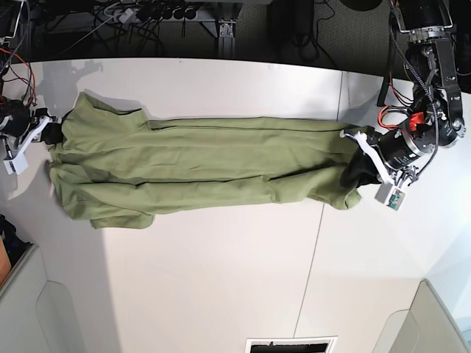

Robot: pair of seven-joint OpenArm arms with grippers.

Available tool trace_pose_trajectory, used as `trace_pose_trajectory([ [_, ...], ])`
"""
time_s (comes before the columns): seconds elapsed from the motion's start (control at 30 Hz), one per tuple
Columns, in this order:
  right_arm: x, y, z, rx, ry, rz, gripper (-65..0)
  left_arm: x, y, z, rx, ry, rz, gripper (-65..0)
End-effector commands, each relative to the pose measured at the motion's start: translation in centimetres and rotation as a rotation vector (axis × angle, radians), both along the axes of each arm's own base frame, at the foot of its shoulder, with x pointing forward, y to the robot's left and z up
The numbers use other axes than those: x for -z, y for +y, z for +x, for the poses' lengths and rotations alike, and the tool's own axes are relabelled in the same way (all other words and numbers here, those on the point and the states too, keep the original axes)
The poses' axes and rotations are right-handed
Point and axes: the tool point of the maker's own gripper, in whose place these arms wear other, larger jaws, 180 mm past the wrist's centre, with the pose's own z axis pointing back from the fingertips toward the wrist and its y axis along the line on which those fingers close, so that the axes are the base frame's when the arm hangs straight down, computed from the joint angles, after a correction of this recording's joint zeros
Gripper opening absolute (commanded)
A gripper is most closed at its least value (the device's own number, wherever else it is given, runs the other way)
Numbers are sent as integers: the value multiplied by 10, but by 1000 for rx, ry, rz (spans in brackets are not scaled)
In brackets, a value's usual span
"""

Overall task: Layout the t-shirt on the table in an organized manner, then fold the t-shirt properly
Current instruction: 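Lift the grasped end with the left gripper and fold it toward the right gripper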

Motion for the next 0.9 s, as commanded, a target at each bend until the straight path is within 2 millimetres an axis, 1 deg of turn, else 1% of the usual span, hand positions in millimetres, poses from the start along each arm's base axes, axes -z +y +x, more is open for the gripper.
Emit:
trace_pose_trajectory([
  [0.0, -15, -9, 12, 2, -47, -15, -650, -14, -9, 9, 25, -50, -21, -650],
  [0.07, -15, -8, 11, 3, -46, -14, -650, -12, -26, 10, 70, -43, -27, -650],
  [0.17, -11, -3, 10, 3, -42, -1, -650, -13, -52, 18, 107, -46, -25, -650],
  [0.3, -6, 7, 8, 0, -29, 23, -650, -23, -93, 31, 166, -76, -50, -650],
  [0.43, -1, 15, 7, -1, -24, 37, -650, -33, -139, 36, 237, -89, -76, -650],
  [0.63, 1, 15, 6, -3, -16, 26, -650, -41, -206, 27, 349, -110, -99, -650],
  [0.73, 2, 15, 5, -3, -15, 25, -650, -41, -231, 22, 391, -113, -97, -650],
  [0.87, 2, 15, 5, -4, -15, 25, -650, -32, -254, 22, 406, -95, -102, -650],
])
